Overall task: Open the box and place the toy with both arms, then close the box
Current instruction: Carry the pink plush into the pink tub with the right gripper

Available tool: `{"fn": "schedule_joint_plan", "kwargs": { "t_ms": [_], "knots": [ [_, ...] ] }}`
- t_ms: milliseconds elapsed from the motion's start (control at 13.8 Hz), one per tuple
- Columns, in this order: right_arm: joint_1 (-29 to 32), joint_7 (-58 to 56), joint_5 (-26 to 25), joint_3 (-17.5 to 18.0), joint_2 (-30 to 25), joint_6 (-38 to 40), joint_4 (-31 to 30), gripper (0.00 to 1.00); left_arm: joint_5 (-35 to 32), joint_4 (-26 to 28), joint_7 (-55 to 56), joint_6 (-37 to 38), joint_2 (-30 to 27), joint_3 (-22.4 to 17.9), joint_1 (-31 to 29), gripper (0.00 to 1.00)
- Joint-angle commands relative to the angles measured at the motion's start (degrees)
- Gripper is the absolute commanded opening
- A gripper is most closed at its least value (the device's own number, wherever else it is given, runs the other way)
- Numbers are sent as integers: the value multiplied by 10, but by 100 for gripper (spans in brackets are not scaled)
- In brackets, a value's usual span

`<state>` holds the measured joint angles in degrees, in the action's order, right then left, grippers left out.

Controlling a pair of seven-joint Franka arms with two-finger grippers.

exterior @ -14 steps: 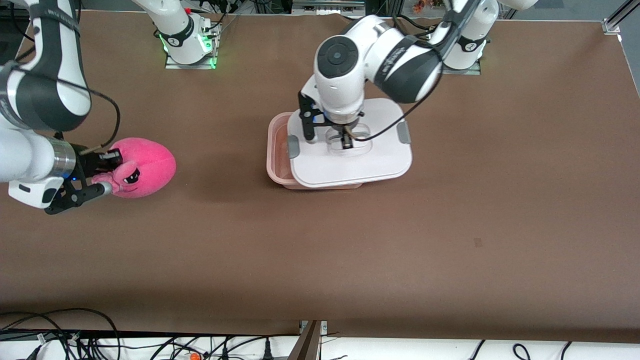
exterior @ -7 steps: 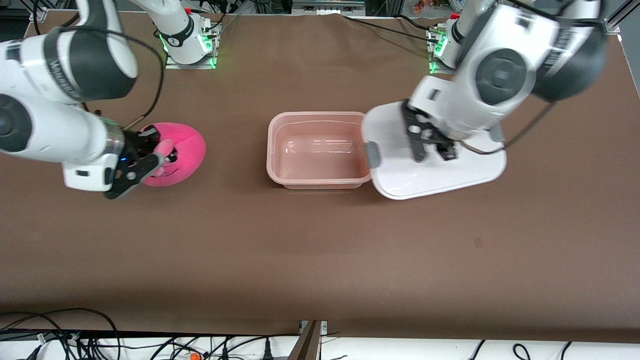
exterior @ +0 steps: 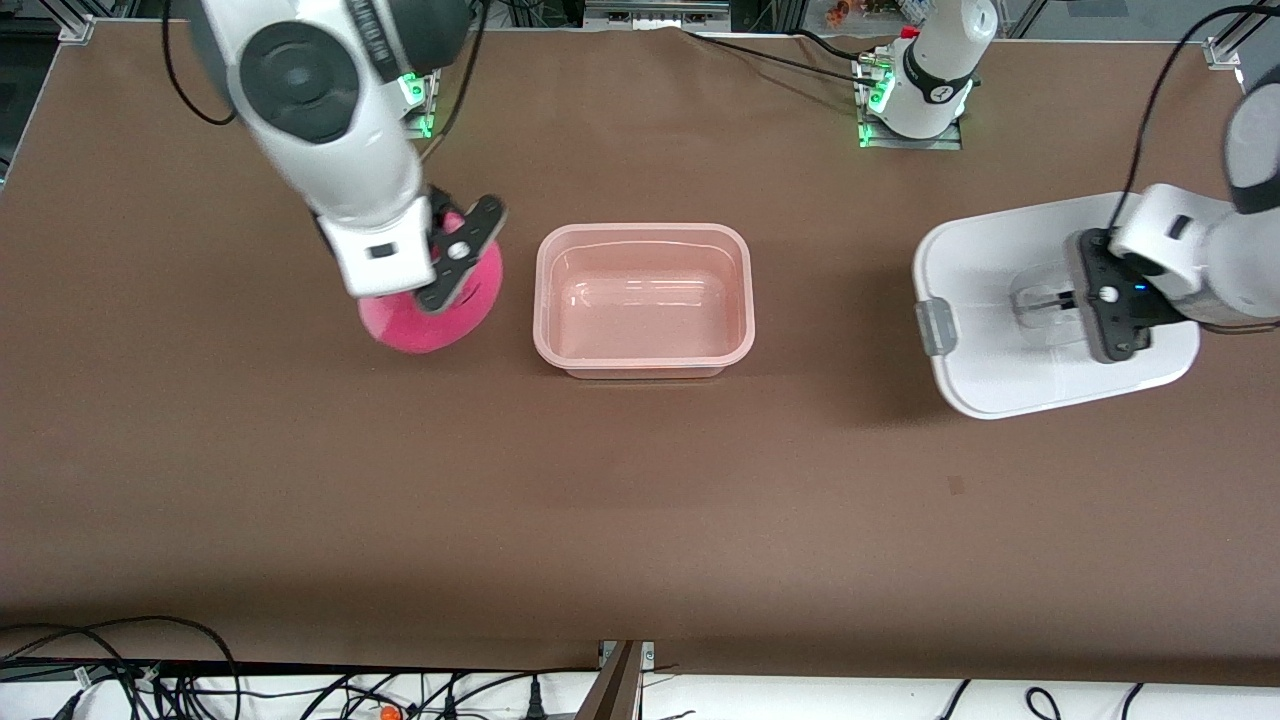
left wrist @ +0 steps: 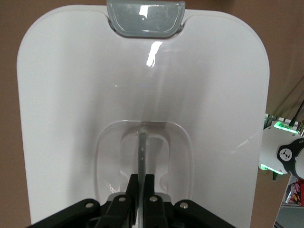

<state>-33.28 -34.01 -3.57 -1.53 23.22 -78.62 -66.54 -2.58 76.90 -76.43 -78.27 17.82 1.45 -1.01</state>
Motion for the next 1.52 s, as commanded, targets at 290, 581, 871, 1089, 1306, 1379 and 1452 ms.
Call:
{"fn": "schedule_joint_plan", "kwargs": {
  "t_ms": [290,581,871,1089,1306,1379,1452],
  "knots": [
    [-80,-38,-10,-3,57,-6,23,0,-56,6,-42,-4,12,7,-13,0],
    [-129,-32,-11,-5,103,-32,55,0,-54,6,-42,-3,14,13,-16,0],
    [-144,-18,-26,-5,120,-51,59,0,-52,5,-45,-3,14,15,-15,0],
    [-154,-12,-27,-7,132,-51,59,0,-53,5,-46,-3,13,15,-15,0],
    [-166,-6,-37,-8,151,-54,59,0,-53,6,-46,-3,14,15,-15,0],
    [-169,-5,-44,-8,157,-57,59,0,-52,6,-47,-3,14,15,-15,0],
    [-169,-5,-44,-6,162,-64,59,0,-52,6,-46,-3,14,15,-15,0]
  ]
}}
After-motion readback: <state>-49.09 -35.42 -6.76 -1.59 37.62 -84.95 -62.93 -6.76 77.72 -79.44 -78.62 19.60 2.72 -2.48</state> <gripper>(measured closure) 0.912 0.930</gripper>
